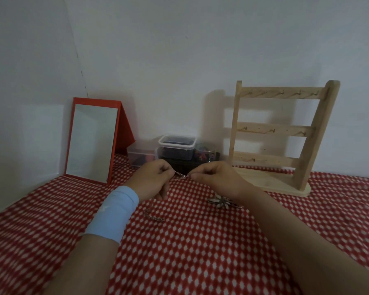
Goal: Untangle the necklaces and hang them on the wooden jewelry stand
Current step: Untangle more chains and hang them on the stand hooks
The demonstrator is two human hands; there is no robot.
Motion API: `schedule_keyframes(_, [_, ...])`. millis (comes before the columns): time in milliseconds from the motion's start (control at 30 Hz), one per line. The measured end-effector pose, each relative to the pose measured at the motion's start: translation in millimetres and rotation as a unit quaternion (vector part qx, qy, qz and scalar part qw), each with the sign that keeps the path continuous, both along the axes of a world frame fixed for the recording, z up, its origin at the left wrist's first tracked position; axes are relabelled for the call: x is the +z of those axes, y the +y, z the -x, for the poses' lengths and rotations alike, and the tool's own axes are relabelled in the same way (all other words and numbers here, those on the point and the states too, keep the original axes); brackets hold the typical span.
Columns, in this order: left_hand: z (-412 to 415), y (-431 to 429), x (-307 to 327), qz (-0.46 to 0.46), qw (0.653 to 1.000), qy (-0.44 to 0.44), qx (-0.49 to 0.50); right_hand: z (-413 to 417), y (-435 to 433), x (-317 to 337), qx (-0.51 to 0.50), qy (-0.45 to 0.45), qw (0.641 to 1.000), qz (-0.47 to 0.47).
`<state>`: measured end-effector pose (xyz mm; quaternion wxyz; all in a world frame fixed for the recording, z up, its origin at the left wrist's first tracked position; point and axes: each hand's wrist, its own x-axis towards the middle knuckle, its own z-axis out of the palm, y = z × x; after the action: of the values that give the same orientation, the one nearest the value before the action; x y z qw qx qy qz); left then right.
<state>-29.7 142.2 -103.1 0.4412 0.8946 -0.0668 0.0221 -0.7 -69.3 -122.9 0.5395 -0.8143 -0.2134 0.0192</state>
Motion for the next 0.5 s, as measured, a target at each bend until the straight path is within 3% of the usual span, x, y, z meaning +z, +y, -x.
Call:
schedule_keyframes(167, [-1,-3,-4,0.05,0.998,0.03,-0.027,2,-1,1,0.005,-0.015,0.999,-0.039])
schedule_keyframes(300, [-2,-5,-8,0.012,0.996,0.067,-0.057,2,0,1,0.006,-0.018,0.999,-0.051])
schedule_keyframes(400, [-1,-12,-10,0.006,0.996,0.044,-0.08,2,1,1,0.007,-0.016,0.998,-0.057])
schedule_keyframes(500, [0,-17,-12,0.086,0.991,0.024,-0.101,1,1,1,0.004,-0.02,0.998,-0.066])
